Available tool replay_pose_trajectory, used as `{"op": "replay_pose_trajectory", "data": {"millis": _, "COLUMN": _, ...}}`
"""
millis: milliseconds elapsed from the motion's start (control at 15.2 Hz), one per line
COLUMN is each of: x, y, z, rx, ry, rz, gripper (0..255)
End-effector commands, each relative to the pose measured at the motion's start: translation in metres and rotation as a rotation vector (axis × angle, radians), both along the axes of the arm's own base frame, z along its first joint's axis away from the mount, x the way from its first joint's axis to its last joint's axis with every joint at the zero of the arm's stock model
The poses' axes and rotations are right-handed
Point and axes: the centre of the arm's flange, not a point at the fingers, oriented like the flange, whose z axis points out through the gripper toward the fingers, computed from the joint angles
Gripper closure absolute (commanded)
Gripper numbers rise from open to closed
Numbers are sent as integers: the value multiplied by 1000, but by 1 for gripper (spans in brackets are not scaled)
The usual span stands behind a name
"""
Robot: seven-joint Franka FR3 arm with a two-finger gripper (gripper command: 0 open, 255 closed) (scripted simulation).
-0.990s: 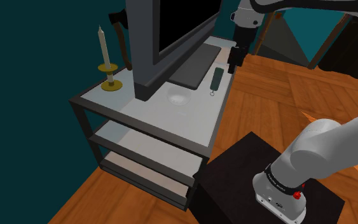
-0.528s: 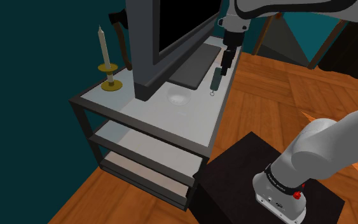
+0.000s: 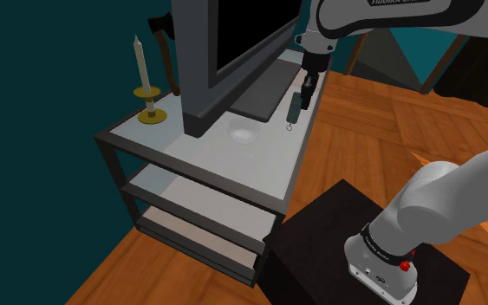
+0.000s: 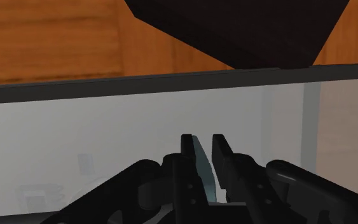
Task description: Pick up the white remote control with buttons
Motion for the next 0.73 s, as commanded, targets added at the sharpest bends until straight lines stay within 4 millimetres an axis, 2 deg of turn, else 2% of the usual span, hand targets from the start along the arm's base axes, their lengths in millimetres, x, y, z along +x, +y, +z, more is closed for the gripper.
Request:
{"op": "replay_pose_trajectory", "data": {"millis": 0, "x": 0, "y": 0, "z": 0, "rx": 0, "ry": 0, "rz": 0, "gripper": 255}}
{"op": "replay_pose_trajectory", "data": {"millis": 396, "x": 1, "y": 0, "z": -1, "rx": 0, "ry": 0, "rz": 0, "gripper": 255}}
{"op": "replay_pose_trajectory", "data": {"millis": 660, "x": 1, "y": 0, "z": 21, "rx": 0, "ry": 0, "rz": 0, "gripper": 255}}
